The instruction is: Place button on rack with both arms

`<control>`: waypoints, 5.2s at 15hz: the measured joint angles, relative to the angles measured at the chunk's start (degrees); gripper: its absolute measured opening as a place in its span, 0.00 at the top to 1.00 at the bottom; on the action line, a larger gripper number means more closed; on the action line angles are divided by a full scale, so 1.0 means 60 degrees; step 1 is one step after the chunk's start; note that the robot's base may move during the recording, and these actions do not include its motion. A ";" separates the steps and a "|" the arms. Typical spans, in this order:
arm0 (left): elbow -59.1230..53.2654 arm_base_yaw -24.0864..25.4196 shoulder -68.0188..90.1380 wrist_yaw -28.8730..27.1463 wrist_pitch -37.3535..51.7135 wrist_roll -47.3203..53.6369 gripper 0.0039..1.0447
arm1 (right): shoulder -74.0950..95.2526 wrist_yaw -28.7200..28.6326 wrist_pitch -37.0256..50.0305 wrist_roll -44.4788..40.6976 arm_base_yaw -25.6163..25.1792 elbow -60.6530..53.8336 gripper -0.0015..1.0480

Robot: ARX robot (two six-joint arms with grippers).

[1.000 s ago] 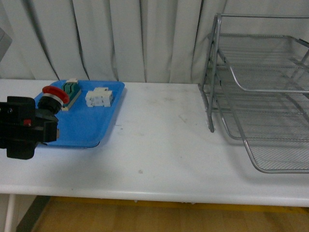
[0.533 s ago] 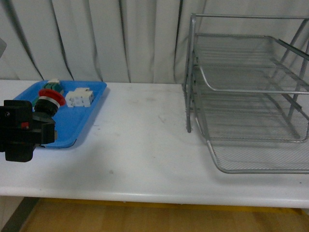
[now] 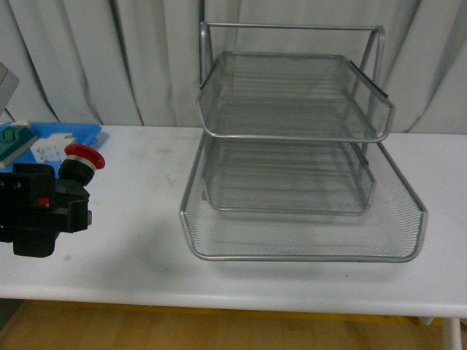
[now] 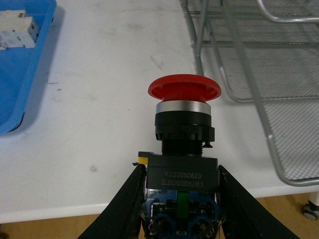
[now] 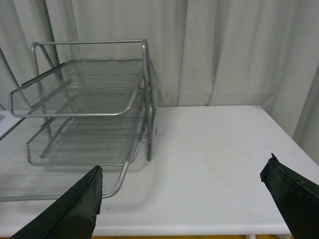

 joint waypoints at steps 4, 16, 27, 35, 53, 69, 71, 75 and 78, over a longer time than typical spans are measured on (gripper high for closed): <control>0.0539 -0.0364 0.0608 0.0000 -0.0080 -0.0131 0.66 | 0.0000 0.0033 -0.0029 0.0004 0.0000 0.0000 0.06; 0.6448 -0.2481 0.5574 -0.0087 -0.2517 0.0335 0.66 | 0.0000 0.0022 0.0018 0.0004 0.0000 0.0000 0.06; 0.7056 -0.2339 0.5453 0.0076 -0.2670 0.0160 0.07 | 0.0000 0.0022 0.0018 0.0004 0.0000 0.0004 0.06; -0.0495 -0.1767 -0.2572 -0.2958 0.2215 0.0896 0.31 | 0.0000 0.0007 0.0018 0.0004 0.0000 0.0000 0.06; -0.4233 0.2299 -1.0244 0.0747 -0.1188 0.0765 0.99 | 0.0000 0.0004 0.0018 0.0000 0.0000 0.0000 0.06; -0.4229 0.2299 -1.3070 0.0747 -0.4186 0.0765 0.76 | 0.1158 -0.1887 0.2142 0.0525 -0.0900 0.0018 0.06; -0.4229 0.2299 -1.3070 0.0750 -0.4186 0.0765 0.49 | 0.6357 -0.3016 0.6364 0.1610 -0.0721 0.0940 0.06; -0.4229 0.2299 -1.3070 0.0747 -0.4186 0.0769 0.04 | 1.3001 -0.1938 0.5311 0.2911 0.0998 0.5574 0.06; -0.4229 0.2299 -1.3070 0.0747 -0.4186 0.0765 0.06 | 1.5085 -0.1504 0.2958 0.2772 0.2073 0.7919 0.06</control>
